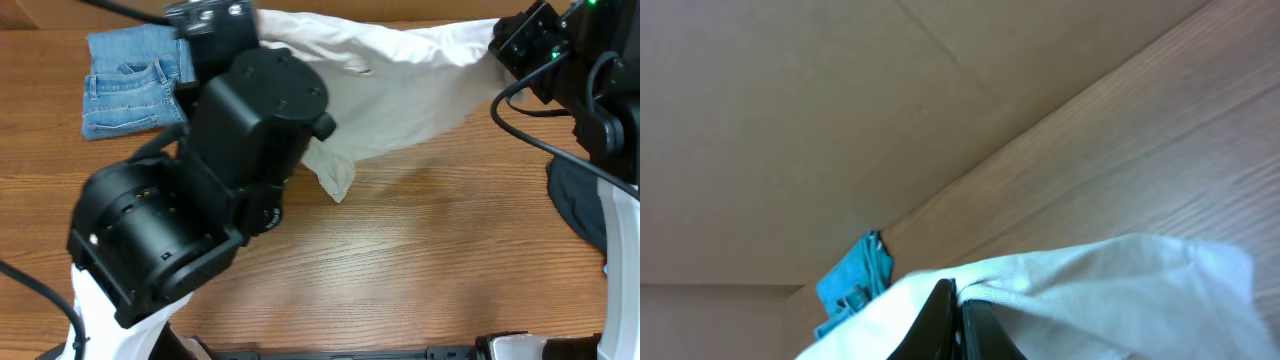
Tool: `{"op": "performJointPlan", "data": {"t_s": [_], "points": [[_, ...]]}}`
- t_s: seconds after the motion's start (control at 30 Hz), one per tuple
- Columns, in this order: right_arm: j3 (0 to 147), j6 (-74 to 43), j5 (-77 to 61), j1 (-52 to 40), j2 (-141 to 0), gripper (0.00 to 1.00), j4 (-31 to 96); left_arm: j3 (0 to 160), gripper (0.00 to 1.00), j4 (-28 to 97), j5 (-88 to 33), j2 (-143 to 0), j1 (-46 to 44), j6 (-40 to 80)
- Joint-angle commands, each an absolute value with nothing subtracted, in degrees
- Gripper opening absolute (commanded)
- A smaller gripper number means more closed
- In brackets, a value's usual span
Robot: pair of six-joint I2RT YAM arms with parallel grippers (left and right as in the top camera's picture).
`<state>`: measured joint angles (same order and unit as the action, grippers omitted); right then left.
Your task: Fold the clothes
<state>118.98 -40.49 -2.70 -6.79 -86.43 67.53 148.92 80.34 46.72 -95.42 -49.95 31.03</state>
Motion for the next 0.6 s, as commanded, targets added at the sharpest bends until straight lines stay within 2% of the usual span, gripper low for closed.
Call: {"op": "performJointPlan", "data": {"t_s": [0.0,0.17,0.3,0.43,0.57], "points": [[119.7,-40.5,-0.4,-6.6,-81.4,0.04,69.4,149.8,0.04,77.2,45.8,-94.8,-57.8,26.0],[119.7,-40.1,0.0,-6.6,-72.3,0.04,75.1,149.8,0.04,74.9,61.5,-94.8,-77.2,25.4],[119.7,-40.1,0.0,-6.6,-67.6,0.04,77.3,149.8,0.04,71.8,66.8,-94.8,-85.7,25.3],[119.7,-40.1,1.9,-6.6,-68.6,0.04,76.5,149.8,0.05,71.7,68.8,-94.7,-83.8,25.5],[119.7,-40.1,2.9,-6.6,-75.2,0.04,73.8,149.8,0.06,74.4,64.9,-94.6,-71.9,27.4]]}}
